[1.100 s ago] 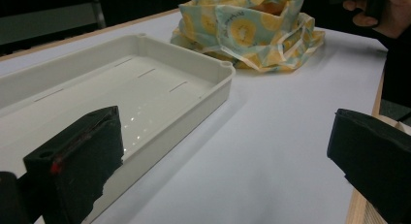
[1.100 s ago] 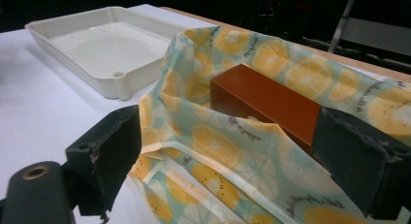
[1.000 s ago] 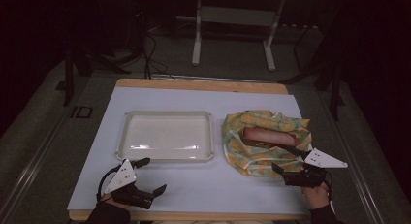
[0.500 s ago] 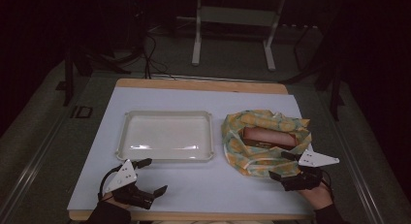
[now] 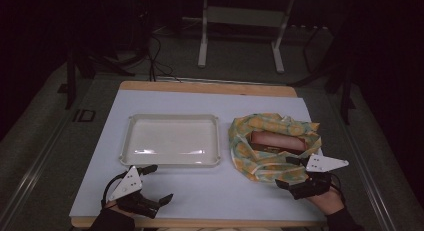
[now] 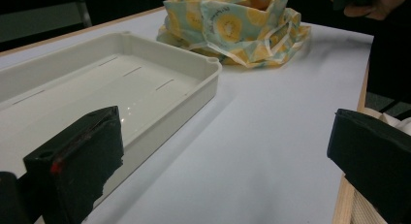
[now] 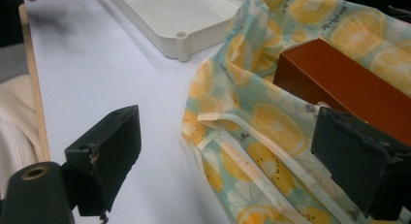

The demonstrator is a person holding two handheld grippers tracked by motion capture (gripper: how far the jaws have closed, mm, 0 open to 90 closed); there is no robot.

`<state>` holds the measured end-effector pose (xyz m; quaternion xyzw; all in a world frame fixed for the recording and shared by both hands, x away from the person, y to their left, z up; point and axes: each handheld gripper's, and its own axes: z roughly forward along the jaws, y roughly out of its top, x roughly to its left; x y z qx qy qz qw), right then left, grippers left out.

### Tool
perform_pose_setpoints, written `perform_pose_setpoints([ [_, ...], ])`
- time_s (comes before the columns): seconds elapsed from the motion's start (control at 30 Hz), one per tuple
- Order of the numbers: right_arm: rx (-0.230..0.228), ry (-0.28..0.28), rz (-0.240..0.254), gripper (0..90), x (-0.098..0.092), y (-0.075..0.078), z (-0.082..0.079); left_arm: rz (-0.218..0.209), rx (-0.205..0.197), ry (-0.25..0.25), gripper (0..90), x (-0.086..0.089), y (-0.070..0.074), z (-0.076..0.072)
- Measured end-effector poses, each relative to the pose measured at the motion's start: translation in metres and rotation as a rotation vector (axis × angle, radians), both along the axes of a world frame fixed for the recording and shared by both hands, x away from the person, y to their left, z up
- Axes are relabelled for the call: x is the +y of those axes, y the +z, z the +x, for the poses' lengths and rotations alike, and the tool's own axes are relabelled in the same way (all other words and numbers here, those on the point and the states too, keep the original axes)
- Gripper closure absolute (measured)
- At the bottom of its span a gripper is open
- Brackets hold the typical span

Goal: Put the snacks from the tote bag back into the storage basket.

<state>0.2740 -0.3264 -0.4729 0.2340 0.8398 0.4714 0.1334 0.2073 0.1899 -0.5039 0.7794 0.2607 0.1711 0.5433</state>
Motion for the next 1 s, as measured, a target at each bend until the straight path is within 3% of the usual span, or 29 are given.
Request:
perform_pose_setpoints([
  [0.67, -0.073, 0.053, 0.018, 12.6, 0.008, 0.042, 0.011, 0.006, 0.008, 0.006, 0.0, 0.001, 0.000, 0.000],
  [0.77, -0.126, 0.063, 0.001, 14.4, 0.009, 0.047, 0.011, 0.007, 0.008, 0.005, 0.0, 0.001, 0.000, 0.000],
  [1.0, -0.140, 0.079, -0.013, 14.4, 0.014, 0.057, 0.016, 0.010, 0.007, 0.007, 0.0, 0.001, 0.000, 0.000],
])
